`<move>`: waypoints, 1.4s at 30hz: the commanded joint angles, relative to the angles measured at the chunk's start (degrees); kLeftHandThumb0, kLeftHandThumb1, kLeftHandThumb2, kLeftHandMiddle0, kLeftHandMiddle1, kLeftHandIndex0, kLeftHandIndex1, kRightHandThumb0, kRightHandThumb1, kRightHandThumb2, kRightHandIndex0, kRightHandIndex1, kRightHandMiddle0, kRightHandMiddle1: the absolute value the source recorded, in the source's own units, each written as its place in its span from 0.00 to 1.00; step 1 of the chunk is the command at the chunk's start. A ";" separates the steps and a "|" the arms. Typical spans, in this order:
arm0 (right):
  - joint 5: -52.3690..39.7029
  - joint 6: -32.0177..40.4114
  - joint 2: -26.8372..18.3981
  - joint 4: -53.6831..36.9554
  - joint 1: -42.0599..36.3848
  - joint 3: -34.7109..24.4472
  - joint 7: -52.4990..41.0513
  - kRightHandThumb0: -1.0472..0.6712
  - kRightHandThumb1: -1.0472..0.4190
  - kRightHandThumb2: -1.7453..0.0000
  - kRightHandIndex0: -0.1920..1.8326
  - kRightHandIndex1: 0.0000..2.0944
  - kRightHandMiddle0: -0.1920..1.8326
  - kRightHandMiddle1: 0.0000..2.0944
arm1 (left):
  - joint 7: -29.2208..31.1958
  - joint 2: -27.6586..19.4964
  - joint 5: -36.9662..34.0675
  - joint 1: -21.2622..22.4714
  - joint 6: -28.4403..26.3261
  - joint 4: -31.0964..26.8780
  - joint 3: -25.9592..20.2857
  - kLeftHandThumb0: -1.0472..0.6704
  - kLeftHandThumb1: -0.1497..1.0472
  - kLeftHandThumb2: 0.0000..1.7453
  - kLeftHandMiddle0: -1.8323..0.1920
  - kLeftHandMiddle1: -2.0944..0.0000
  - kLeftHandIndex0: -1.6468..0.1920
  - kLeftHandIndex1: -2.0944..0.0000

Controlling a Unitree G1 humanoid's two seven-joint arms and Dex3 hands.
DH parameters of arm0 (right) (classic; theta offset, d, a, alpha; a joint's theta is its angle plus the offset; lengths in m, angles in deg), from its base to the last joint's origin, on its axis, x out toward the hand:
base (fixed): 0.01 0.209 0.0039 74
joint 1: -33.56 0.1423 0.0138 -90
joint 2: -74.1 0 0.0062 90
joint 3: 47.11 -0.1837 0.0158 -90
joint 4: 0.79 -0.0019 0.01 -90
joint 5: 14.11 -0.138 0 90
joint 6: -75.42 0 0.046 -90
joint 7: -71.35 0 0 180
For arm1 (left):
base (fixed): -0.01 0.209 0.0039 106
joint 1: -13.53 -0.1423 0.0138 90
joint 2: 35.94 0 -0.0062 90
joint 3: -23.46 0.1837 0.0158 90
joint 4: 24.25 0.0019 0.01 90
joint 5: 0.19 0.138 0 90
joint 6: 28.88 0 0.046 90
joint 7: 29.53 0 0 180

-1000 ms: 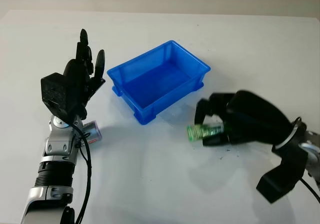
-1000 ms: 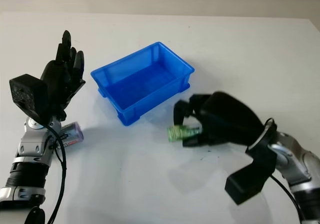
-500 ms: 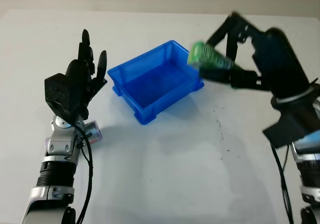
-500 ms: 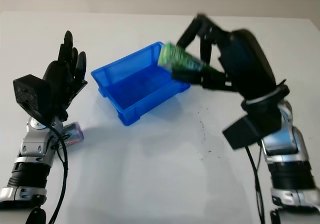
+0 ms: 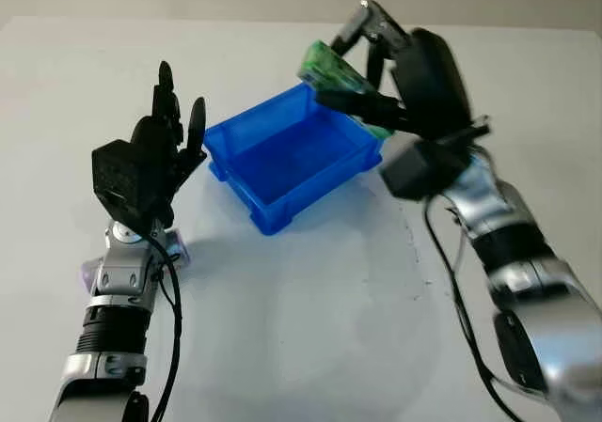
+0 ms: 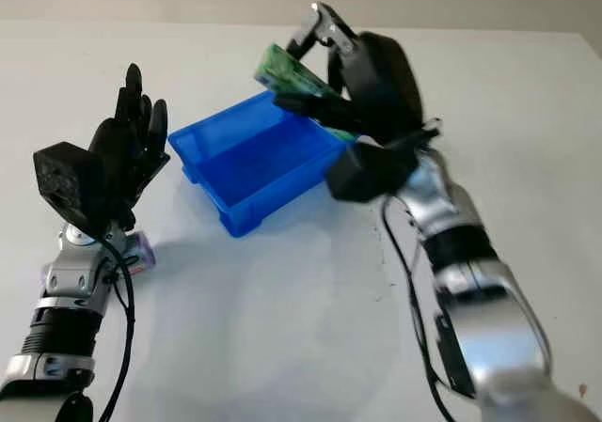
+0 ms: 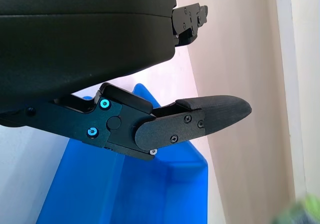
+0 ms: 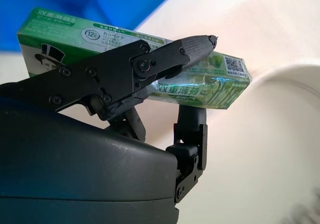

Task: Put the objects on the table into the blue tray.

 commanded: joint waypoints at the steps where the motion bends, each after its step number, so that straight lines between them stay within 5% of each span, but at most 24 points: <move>1: -0.01 2.75 -0.31 3.12 3.67 3.23 -10.81 0.19 0.00 0.83 0.08 0.32 0.05 0.32 | -0.79 0.64 0.31 -1.53 -0.01 -1.41 0.07 0.16 1.00 0.36 1.00 1.00 1.00 1.00; 3: 3.99 3.06 -1.94 2.78 4.29 7.56 -14.33 0.11 0.00 0.80 0.02 0.08 0.01 0.08 | -1.05 0.47 0.55 -2.13 -0.06 -1.94 0.12 0.17 1.00 0.37 1.00 1.00 1.00 1.00; 6: 7.17 2.88 -3.30 1.28 3.62 10.82 -14.29 0.06 0.00 0.77 0.00 0.01 0.00 0.01 | -1.31 0.20 0.70 -2.58 0.05 -1.95 -0.11 0.17 1.00 0.38 1.00 1.00 1.00 1.00; 17: 5.67 -0.63 -7.62 -3.14 -1.53 10.89 -10.35 0.06 0.00 0.78 0.00 0.00 0.00 0.00 | -0.67 0.52 0.31 -1.65 0.04 -0.57 0.31 0.17 1.00 0.36 1.00 1.00 1.00 1.00; 24: 0.41 -1.56 -9.24 -9.80 -7.50 5.41 -5.00 0.07 0.00 0.64 0.00 0.00 0.00 0.00 | -0.41 -0.15 0.52 -1.65 0.24 -0.63 -0.08 0.16 1.00 0.37 1.00 1.00 1.00 1.00; 28: -7.24 -0.56 -9.70 -15.49 -13.38 0.16 -7.88 0.08 0.00 0.64 0.00 0.00 0.00 0.00 | -0.48 -1.05 1.09 -2.44 0.42 -2.72 -0.19 0.17 1.00 0.37 1.00 1.00 1.00 1.00; 42: -23.25 26.96 -5.06 -41.30 -34.67 -11.54 -14.26 0.14 0.00 0.61 0.00 0.00 0.00 0.00 | 2.19 -6.89 1.59 -4.49 -0.81 -14.60 -2.18 0.17 1.00 0.35 1.00 1.00 1.00 1.00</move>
